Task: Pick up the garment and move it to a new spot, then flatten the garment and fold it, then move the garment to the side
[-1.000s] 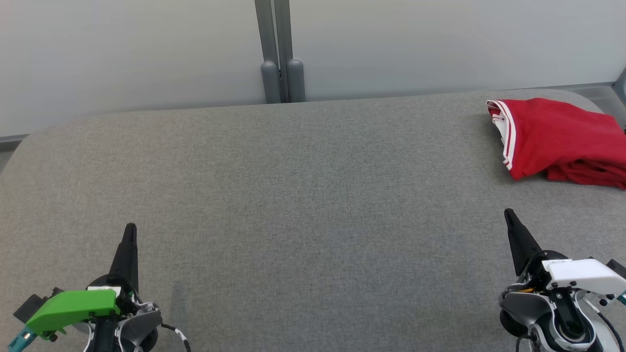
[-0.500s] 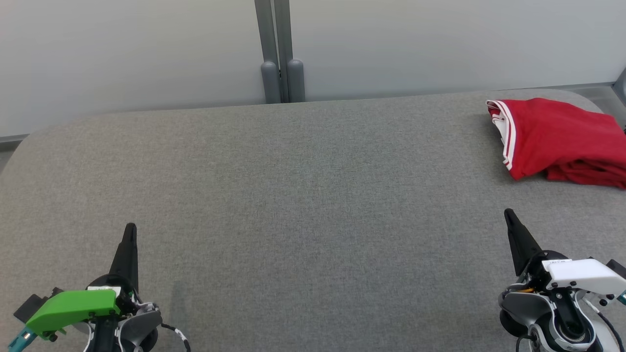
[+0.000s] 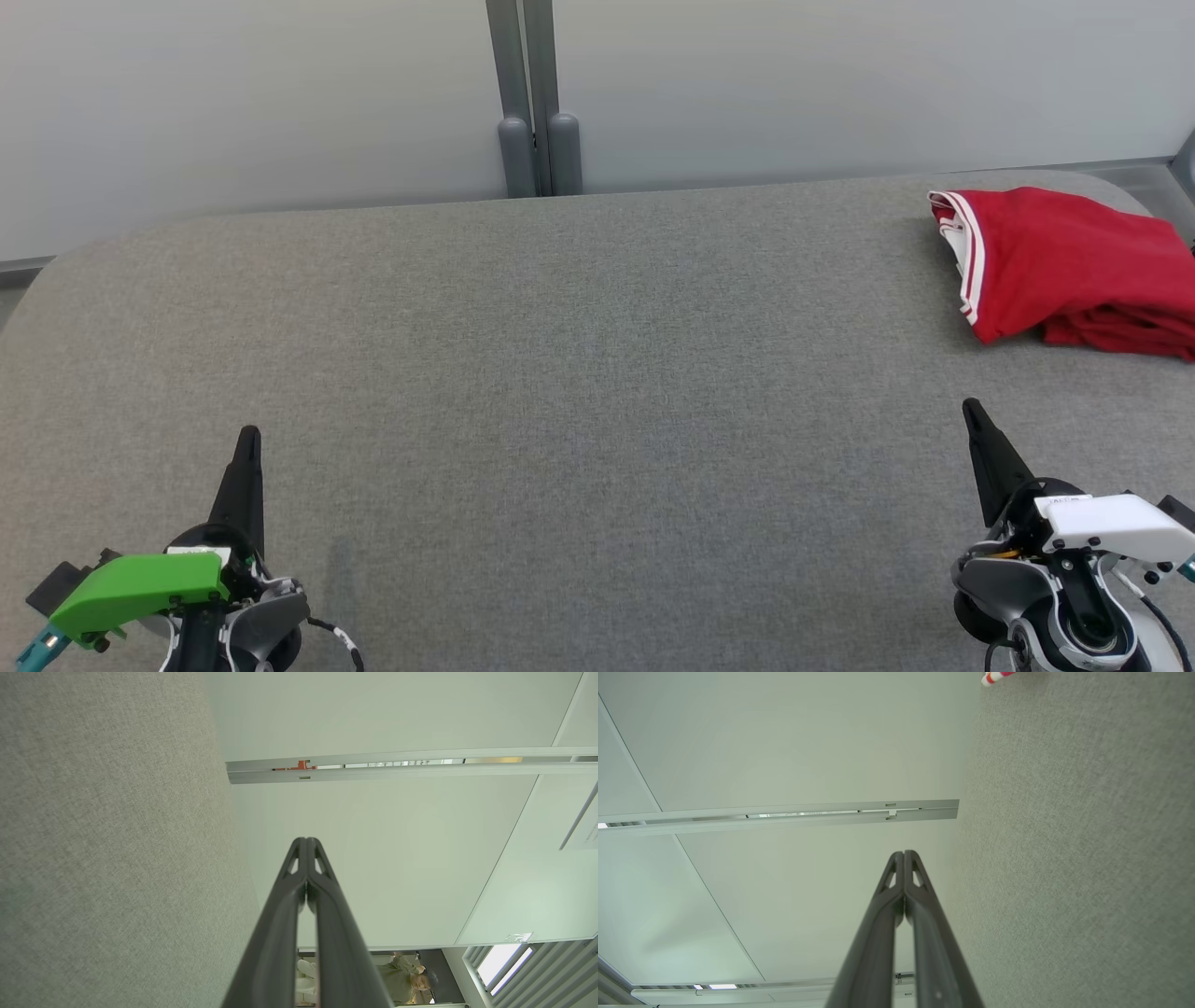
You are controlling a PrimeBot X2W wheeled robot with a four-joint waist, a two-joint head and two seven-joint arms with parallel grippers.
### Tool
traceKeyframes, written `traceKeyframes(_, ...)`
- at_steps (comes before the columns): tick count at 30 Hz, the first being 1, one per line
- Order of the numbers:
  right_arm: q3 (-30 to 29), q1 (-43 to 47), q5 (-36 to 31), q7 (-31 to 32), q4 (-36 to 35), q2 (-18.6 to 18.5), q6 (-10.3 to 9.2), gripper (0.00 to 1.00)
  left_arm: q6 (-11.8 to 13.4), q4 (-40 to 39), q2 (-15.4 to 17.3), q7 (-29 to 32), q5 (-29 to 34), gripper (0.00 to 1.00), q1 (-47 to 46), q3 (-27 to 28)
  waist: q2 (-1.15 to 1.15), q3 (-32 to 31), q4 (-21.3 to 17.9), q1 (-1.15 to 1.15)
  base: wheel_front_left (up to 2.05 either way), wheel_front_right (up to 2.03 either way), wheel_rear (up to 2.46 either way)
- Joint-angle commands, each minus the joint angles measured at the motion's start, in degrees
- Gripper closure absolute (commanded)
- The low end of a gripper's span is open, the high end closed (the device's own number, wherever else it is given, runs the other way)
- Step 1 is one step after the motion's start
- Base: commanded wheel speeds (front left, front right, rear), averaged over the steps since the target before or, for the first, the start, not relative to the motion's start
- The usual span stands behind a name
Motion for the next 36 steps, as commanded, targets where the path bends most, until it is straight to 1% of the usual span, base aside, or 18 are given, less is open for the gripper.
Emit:
traceKeyframes(1,0.06,-0.34,0.38,0.20,0.09,-0.05,0.02,1.00,-0.34,-0.13,0.39,0.18,-0.05,1.00,-0.76,0.17,0.00,0.00,0.00,0.00,0.00,0.00,0.00)
traceKeyframes(36,0.07,-0.34,0.39,0.19,0.09,-0.05,0.02,1.00,-0.34,-0.15,0.40,0.18,-0.05,1.00,-0.76,0.17,0.00,0.00,0.00,0.00,0.00,0.00,0.00)
